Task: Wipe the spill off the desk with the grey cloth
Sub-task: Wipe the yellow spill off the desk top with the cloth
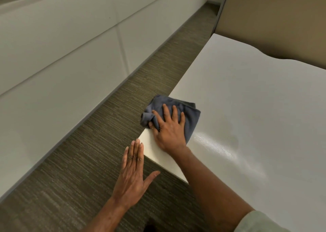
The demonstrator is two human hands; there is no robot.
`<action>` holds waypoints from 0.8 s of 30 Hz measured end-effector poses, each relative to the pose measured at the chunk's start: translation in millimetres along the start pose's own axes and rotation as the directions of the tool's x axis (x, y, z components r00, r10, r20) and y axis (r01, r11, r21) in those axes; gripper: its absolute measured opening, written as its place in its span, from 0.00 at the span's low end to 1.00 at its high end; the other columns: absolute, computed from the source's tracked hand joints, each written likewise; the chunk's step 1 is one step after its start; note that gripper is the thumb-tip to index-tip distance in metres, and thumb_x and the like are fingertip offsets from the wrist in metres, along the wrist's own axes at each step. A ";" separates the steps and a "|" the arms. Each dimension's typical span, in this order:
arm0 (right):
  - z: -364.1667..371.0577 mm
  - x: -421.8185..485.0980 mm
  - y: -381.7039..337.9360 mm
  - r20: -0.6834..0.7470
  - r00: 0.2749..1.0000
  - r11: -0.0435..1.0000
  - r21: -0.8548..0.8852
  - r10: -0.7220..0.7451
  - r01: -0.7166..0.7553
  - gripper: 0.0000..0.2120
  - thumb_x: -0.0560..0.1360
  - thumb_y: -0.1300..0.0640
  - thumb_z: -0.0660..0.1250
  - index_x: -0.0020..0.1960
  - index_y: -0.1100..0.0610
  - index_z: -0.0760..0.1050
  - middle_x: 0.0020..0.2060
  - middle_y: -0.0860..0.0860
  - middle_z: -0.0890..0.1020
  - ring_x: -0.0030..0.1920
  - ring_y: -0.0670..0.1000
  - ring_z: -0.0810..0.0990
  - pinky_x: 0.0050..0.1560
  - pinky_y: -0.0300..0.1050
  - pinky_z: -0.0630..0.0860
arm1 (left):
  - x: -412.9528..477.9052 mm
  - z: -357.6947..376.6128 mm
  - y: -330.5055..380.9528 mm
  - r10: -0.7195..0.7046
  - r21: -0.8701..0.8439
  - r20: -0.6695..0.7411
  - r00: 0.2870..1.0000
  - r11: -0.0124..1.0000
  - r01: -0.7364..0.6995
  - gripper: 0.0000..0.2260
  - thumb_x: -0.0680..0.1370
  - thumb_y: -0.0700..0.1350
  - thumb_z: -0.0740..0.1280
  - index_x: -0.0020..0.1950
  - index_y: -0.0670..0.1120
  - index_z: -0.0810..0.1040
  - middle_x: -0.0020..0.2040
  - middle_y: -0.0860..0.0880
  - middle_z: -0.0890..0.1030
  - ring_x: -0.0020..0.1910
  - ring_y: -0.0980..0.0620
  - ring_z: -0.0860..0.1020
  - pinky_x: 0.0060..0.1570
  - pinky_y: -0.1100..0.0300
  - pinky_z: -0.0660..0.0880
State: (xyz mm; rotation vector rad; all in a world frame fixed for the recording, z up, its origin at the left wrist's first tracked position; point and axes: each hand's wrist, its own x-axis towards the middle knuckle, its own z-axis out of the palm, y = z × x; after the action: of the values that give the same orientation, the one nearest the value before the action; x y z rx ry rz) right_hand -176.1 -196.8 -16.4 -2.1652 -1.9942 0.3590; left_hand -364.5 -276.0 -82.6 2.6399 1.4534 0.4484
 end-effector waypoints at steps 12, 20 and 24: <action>17.2 -103.6 -7.0 0.036 0.995 0.995 0.020 -0.097 0.096 0.29 0.80 0.36 0.45 0.80 0.37 0.47 0.83 0.49 0.44 0.81 0.57 0.35 0.78 0.64 0.34 | -8.4 -11.3 -0.1 0.007 -0.006 -0.082 0.997 1.000 -0.008 0.46 0.82 0.69 0.54 0.83 0.35 0.47 0.85 0.36 0.49 0.84 0.38 0.51 0.81 0.40 0.52; -0.9 -162.8 60.4 0.006 0.952 0.951 -0.027 0.308 -0.307 0.31 0.79 0.31 0.35 0.80 0.35 0.40 0.82 0.46 0.38 0.80 0.54 0.31 0.79 0.60 0.33 | -3.2 -11.7 18.6 0.022 0.014 -0.018 1.000 1.000 -0.022 0.47 0.80 0.72 0.52 0.84 0.37 0.46 0.85 0.38 0.47 0.84 0.39 0.50 0.82 0.42 0.48; -21.4 -168.2 103.9 -0.036 0.871 0.871 0.011 0.491 -0.491 0.32 0.79 0.32 0.40 0.81 0.38 0.45 0.83 0.49 0.42 0.82 0.56 0.36 0.80 0.61 0.37 | -2.8 -7.7 20.0 0.004 0.027 0.010 1.000 1.000 -0.005 0.47 0.81 0.72 0.51 0.84 0.38 0.45 0.85 0.38 0.46 0.84 0.39 0.49 0.81 0.40 0.49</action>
State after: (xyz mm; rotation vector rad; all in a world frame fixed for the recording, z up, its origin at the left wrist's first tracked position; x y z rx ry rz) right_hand -83.1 -372.6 -16.4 -2.6385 -1.3908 0.3790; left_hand -351.9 -289.6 -71.4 2.6629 1.4614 0.4181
